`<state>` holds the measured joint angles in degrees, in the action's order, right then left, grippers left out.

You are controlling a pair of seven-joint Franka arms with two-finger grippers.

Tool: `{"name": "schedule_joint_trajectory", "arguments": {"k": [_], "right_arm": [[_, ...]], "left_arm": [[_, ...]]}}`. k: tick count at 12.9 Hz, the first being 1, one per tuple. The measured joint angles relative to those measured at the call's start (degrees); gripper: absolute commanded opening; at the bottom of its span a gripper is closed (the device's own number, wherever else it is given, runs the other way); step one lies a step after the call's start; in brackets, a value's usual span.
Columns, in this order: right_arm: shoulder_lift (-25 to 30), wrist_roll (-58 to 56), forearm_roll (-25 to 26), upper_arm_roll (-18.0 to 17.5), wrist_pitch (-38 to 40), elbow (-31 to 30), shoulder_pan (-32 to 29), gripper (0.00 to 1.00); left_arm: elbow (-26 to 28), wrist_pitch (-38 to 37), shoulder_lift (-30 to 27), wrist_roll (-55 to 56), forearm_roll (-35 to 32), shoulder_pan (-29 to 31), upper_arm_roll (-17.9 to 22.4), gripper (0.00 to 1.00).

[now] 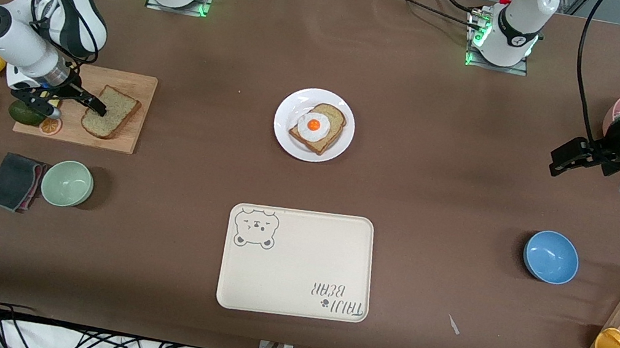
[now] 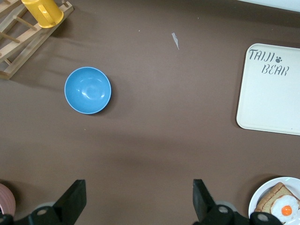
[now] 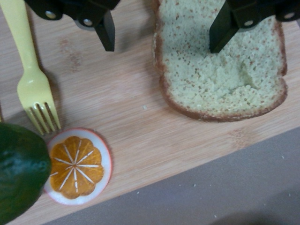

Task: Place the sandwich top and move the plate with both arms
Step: 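Lower the right gripper and grasp the bread slice by its edge, then lift the bread slice and carry it toward the white plate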

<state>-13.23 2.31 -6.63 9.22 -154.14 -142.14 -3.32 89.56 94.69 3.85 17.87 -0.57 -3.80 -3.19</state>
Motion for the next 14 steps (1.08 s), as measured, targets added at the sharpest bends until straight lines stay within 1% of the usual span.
{"name": "schedule_joint_trajectory", "arguments": {"k": [1, 3, 4, 7, 8, 11, 14], "right_arm": [[0.01, -0.09, -0.03, -0.02, -0.03, 0.01, 0.01, 0.56], [0.28, -0.15, -0.61, -0.48, -0.07, 0.10, 0.27, 0.42], [0.45, -0.14, -0.88, -0.66, -0.07, 0.10, 0.49, 0.30], [0.67, -0.16, -0.92, -0.62, -0.04, 0.10, 0.46, 0.04], [0.87, -0.16, -0.92, -0.53, 0.05, 0.09, 0.44, 0.00], [0.94, -0.55, -0.92, 0.38, 0.07, -0.07, 0.08, 0.00], [0.90, -0.65, -0.92, 0.36, 0.06, -0.08, -0.06, 0.00]], "left_arm": [[0.00, 0.00, 0.00, 0.00, 0.00, -0.16, -0.11, 1.00], [-0.26, 0.00, 0.00, 0.21, 0.00, -0.40, -0.32, 1.00], [-0.54, 0.00, 0.00, 0.29, 0.00, -0.40, -0.31, 1.00], [-0.89, -0.15, 0.00, 0.42, 0.00, -0.40, -0.31, 1.00], [-0.89, -0.17, 0.01, 0.43, 0.00, -0.41, -0.31, 1.00], [-0.89, -0.18, 0.02, 0.48, 0.00, -0.42, -0.31, 1.00], [-0.89, -0.19, 0.02, 0.51, 0.00, -0.42, -0.31, 1.00]]}}
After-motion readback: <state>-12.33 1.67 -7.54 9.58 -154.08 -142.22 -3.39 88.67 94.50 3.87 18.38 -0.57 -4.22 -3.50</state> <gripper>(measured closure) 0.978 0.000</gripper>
